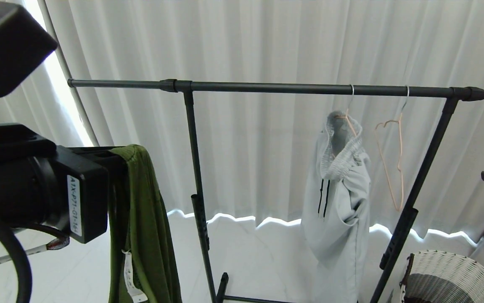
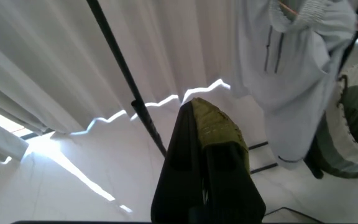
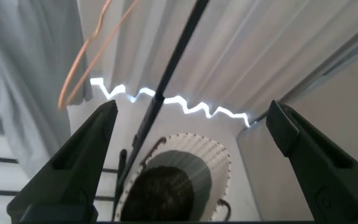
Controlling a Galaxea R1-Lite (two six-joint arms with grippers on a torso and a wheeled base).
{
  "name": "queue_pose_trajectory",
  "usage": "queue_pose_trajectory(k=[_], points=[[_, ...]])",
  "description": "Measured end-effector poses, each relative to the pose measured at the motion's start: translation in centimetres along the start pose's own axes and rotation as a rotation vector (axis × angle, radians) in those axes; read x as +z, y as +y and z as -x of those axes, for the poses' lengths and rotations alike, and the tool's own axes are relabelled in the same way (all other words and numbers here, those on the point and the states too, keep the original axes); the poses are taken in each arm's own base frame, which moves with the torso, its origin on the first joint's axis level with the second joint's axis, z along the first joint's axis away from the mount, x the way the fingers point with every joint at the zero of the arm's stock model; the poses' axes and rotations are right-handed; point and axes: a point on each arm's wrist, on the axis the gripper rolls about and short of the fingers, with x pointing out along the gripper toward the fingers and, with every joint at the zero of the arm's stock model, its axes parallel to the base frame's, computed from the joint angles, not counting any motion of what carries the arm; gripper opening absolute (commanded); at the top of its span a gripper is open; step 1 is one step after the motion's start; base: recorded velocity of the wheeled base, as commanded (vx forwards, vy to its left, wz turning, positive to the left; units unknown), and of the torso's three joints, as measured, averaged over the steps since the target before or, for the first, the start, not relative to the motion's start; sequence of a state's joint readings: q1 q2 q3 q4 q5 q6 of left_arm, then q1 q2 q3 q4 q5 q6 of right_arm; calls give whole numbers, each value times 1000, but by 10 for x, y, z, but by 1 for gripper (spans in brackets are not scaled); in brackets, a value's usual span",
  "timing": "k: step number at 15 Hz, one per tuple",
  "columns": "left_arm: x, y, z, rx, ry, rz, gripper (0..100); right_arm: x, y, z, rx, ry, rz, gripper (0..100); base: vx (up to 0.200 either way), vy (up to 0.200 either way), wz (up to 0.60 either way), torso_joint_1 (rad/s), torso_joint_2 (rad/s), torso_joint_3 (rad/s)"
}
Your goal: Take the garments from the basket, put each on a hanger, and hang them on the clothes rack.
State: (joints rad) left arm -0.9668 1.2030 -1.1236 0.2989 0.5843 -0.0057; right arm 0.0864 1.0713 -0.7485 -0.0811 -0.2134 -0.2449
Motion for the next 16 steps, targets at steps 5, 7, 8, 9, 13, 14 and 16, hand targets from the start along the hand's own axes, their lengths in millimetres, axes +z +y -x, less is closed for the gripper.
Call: queue_pose_trajectory(k=[5, 7, 8, 9, 13, 14, 16], points=[[-1, -1, -2, 1, 8, -57, 0, -1, -1, -1, -7, 7, -17, 100, 0, 0, 0, 0, 0, 0], [-1, -2, -3, -1, 10, -62, 0, -2, -2, -2, -11, 12, -17, 100, 0, 100, 0, 1, 4, 1], [-1, -2, -4, 1, 12, -62, 0, -2, -2, -3, -13, 15, -17, 100, 0, 200, 0, 7, 2, 2], [-1, -2, -4, 0, 12, -63, 0, -3, -2, -4, -13, 22, -17, 100, 0, 200, 0, -2, 7, 2], [-1, -2, -4, 0, 14, -63, 0, -2, -1, -8, -11, 30, -41, 100, 0, 0, 0, 0, 0, 0], [-1, -2, -3, 1, 11, -62, 0, -3, -1, -10, -11, 34, -52, 100, 0, 0, 0, 0, 0, 0], [-2, -2, -4, -1, 13, -64, 0, -3, 0, -13, -10, 46, -86, 100, 0, 0, 0, 0, 0, 0]])
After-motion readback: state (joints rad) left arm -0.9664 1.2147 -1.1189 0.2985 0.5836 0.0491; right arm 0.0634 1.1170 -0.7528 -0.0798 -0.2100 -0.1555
